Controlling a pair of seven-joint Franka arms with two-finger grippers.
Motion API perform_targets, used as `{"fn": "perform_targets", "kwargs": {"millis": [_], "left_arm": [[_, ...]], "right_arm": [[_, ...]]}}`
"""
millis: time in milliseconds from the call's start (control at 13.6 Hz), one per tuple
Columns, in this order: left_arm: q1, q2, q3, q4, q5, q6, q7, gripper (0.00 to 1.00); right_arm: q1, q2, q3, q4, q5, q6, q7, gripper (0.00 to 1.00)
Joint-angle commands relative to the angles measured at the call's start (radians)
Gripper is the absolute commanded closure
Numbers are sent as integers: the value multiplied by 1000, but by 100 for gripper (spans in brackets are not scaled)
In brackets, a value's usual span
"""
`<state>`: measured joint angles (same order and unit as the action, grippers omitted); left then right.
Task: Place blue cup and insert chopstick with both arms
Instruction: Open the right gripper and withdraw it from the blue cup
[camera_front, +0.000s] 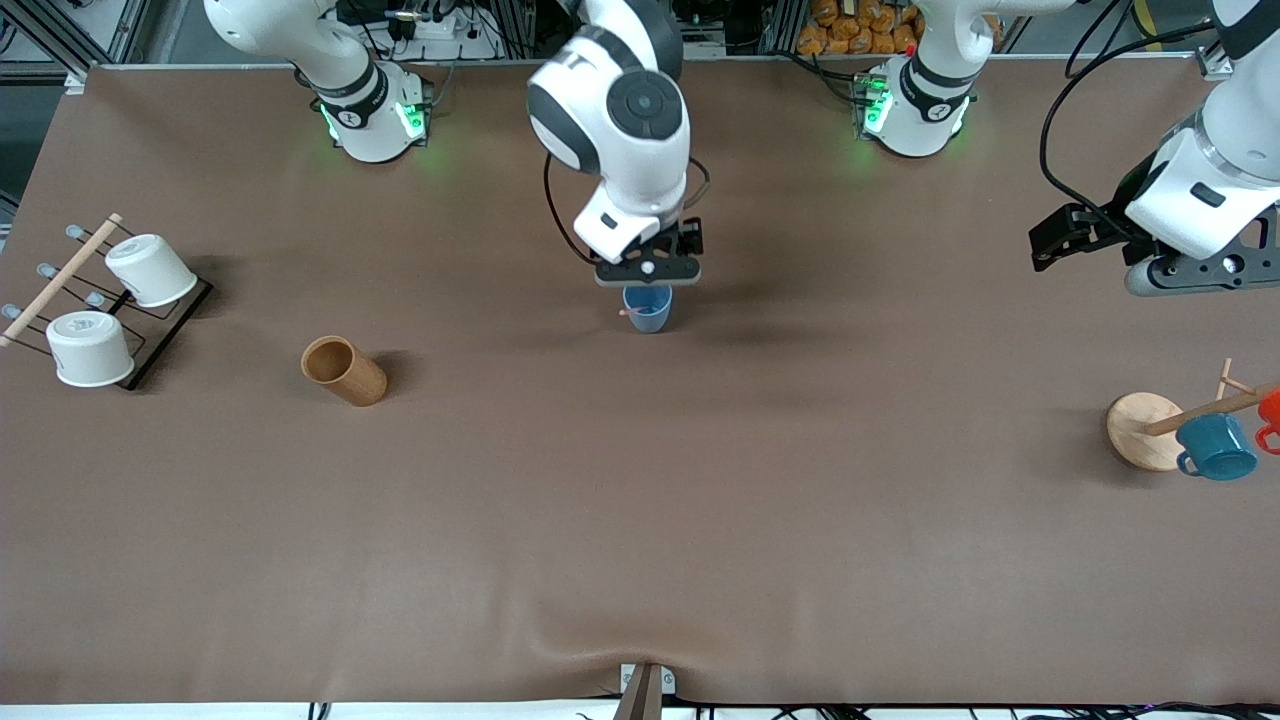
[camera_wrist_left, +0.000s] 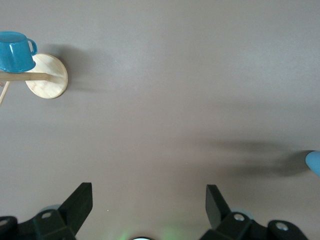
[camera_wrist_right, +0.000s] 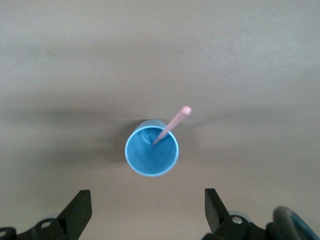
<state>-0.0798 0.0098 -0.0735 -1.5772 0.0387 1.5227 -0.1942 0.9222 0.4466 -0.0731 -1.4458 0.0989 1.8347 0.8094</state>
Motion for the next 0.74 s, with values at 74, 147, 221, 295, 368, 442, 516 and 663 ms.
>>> {"fn": "perform_targets", "kwargs": {"millis": [74, 147, 221, 295, 368, 442, 516, 663], "left_arm": [[6, 1, 4, 6, -17, -4, 25, 0], [6, 1, 4, 5, -17, -4, 25, 0], [5, 1, 4, 5, -17, -4, 25, 0], [5, 1, 4, 5, -17, -4, 25, 0], [5, 1, 4, 5, -17, -6, 25, 0], [6, 1, 4, 5, -17, -6, 25, 0], [5, 1, 4, 5, -17, -6, 25, 0], [5, 1, 4, 5, -17, -4, 25, 0]], "right_arm": [[-104, -104, 33, -18, 4, -80, -65, 0], [-141, -124, 33, -19, -5, -103, -97, 0], [-191, -146, 36, -21, -10, -124, -134, 0], [-233, -169, 35, -22, -10, -150, -186, 0], [-277, -190, 33, -24, -14, -173, -241, 0], [-330, -209, 33, -25, -21, -195, -293, 0], [-382, -227, 33, -25, -22, -219, -333, 0], [-489, -265, 30, -25, -22, -258, -401, 0]]}}
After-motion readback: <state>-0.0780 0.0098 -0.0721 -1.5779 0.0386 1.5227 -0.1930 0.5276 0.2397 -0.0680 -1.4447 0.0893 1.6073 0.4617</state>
